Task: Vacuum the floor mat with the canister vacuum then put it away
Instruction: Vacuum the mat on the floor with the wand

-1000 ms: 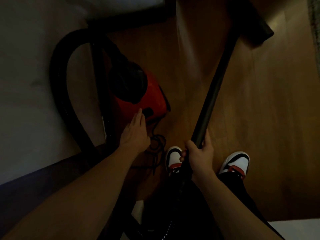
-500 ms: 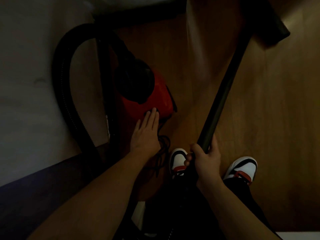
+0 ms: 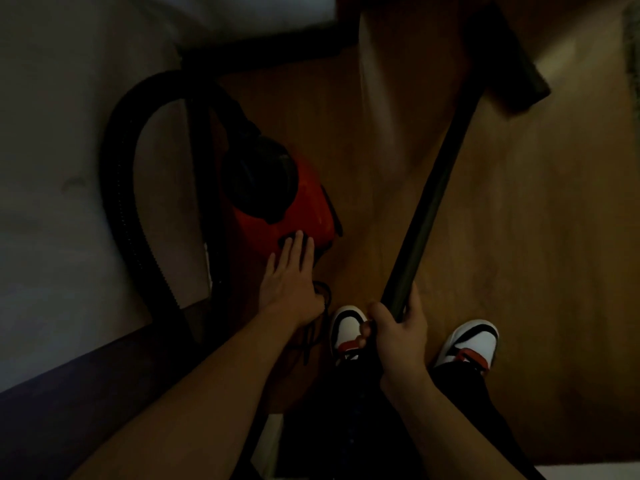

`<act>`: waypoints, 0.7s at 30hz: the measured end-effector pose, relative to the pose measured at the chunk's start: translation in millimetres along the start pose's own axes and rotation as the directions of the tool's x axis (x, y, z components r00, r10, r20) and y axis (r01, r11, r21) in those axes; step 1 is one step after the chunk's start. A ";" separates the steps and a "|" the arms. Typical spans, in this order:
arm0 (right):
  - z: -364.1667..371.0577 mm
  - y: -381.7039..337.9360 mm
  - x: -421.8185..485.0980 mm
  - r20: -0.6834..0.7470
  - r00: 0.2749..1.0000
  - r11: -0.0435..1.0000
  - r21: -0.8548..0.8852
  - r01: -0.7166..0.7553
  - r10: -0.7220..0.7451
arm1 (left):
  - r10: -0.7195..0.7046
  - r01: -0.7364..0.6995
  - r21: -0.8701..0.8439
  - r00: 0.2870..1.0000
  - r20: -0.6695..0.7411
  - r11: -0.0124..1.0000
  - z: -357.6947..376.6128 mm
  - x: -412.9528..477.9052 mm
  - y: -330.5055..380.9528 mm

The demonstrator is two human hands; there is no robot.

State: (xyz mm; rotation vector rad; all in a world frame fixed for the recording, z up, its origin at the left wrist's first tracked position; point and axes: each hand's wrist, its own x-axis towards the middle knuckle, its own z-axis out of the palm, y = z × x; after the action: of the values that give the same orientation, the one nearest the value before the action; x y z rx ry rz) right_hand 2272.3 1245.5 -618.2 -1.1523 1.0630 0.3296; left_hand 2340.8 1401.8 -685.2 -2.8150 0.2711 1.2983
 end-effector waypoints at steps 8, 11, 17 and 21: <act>-17.8 -40.5 -20.4 0.004 1.000 0.998 0.068 -0.015 0.015 | -0.027 0.115 -0.485 0.982 0.185 0.867 -48.9 -41.1 50.2; -34.3 -63.1 -23.4 -0.027 1.000 0.994 0.109 -0.003 0.006 | 0.042 0.116 -0.701 0.978 0.204 0.704 -73.6 -61.6 85.5; -83.5 -111.7 -18.6 -0.090 0.995 0.994 0.107 0.038 -0.028 | 0.119 0.161 -0.840 0.959 0.257 0.518 -117.0 -90.9 173.6; -121.0 -136.1 -8.5 -0.150 0.987 0.996 0.061 0.073 -0.063 | 0.172 0.161 -0.835 0.942 0.290 0.526 -136.1 -94.8 223.2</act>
State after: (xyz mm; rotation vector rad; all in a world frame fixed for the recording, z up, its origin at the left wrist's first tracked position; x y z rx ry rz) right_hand 2301.2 1086.4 -534.1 -1.1644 1.1528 0.1562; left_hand 2344.8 1182.3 -514.5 -3.1184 -0.5639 2.4337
